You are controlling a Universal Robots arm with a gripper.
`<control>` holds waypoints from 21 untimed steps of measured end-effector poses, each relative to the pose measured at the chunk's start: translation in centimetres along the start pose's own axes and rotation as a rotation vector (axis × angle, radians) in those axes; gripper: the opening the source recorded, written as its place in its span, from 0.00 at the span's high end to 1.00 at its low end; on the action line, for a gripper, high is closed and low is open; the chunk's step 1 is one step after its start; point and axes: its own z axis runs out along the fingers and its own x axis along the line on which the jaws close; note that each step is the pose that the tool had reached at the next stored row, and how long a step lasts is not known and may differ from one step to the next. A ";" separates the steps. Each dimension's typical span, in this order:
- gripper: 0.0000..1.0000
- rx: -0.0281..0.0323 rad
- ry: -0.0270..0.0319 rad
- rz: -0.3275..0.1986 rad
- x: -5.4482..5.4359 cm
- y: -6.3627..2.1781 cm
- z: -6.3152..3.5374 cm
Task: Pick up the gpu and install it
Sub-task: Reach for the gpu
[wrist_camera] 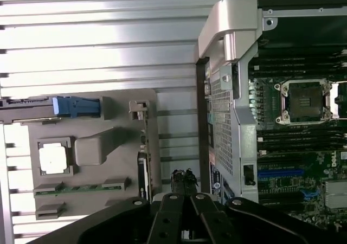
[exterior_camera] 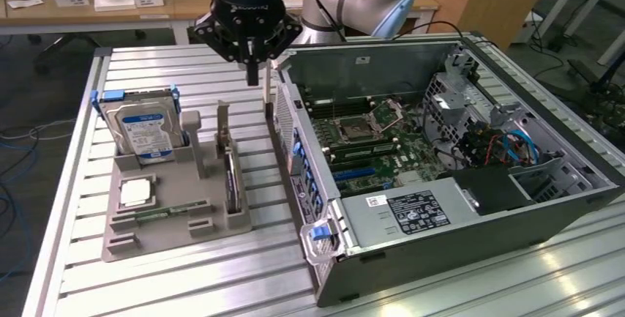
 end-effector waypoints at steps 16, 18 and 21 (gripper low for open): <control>0.89 0.0000 0.0003 0.000 3.1 -0.35 0.23; 0.89 0.0000 0.0003 -0.001 3.5 -0.46 0.26; 0.89 0.0000 0.0003 -0.002 4.0 -0.64 0.31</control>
